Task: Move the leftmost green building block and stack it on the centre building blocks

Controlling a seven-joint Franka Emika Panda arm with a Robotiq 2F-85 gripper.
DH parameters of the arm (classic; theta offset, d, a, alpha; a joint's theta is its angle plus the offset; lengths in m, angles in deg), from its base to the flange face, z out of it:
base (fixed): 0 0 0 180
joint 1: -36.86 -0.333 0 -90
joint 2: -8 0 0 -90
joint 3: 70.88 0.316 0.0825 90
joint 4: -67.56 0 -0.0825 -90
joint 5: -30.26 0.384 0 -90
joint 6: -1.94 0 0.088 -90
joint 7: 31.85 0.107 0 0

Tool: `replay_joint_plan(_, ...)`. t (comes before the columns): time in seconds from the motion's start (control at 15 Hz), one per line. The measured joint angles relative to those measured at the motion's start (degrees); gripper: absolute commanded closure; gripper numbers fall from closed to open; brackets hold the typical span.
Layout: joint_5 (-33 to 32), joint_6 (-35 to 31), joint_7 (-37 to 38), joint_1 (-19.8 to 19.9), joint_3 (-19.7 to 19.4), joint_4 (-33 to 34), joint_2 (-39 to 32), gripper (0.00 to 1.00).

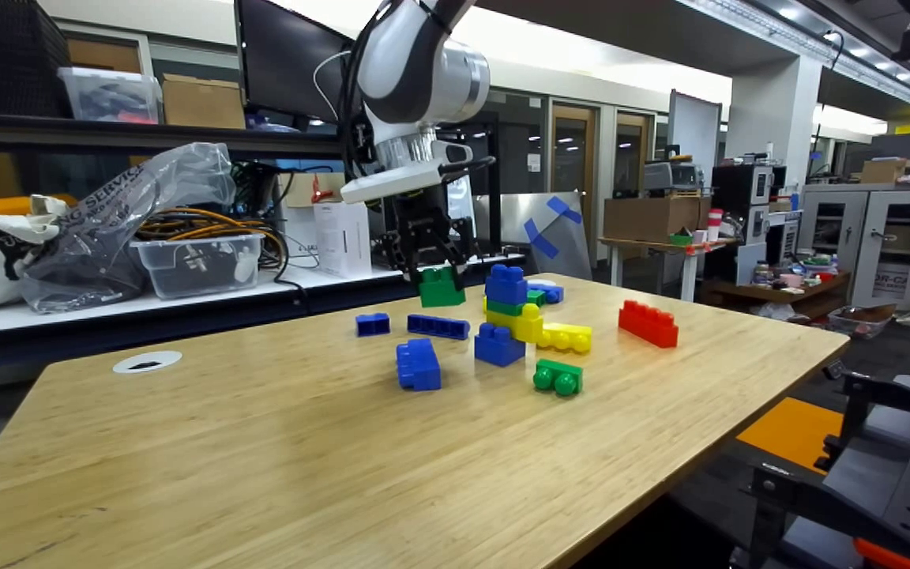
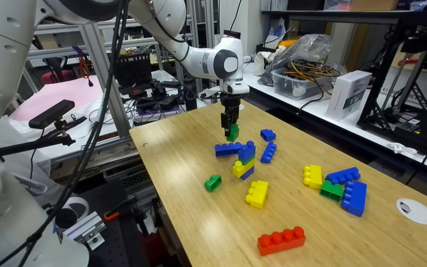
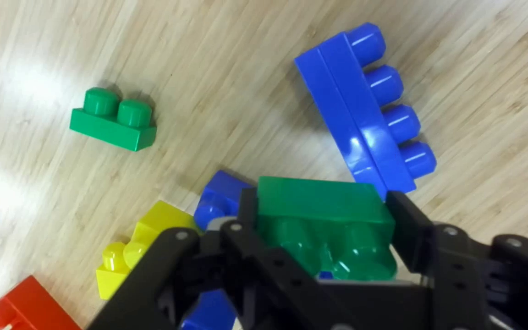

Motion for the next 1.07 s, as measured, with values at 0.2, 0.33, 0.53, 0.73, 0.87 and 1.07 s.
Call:
replay_joint_plan(0.2,0.01,-4.62,2.35,0.64,0.00,-4.37,1.68,0.55)
replay_joint_plan(0.33,0.01,-7.34,3.65,1.12,-0.01,-7.40,2.82,0.55)
replay_joint_plan(0.53,-0.01,-9.94,4.98,1.63,-0.04,-11.14,4.33,0.55)
replay_joint_plan(0.73,-0.10,-11.29,6.57,1.77,-0.13,-13.92,5.71,0.55)
replay_joint_plan(0.87,-0.19,-11.55,7.77,1.78,-0.23,-15.33,6.67,0.55)
replay_joint_plan(1.07,-0.49,-11.68,9.84,1.81,-0.56,-16.93,7.54,0.55)
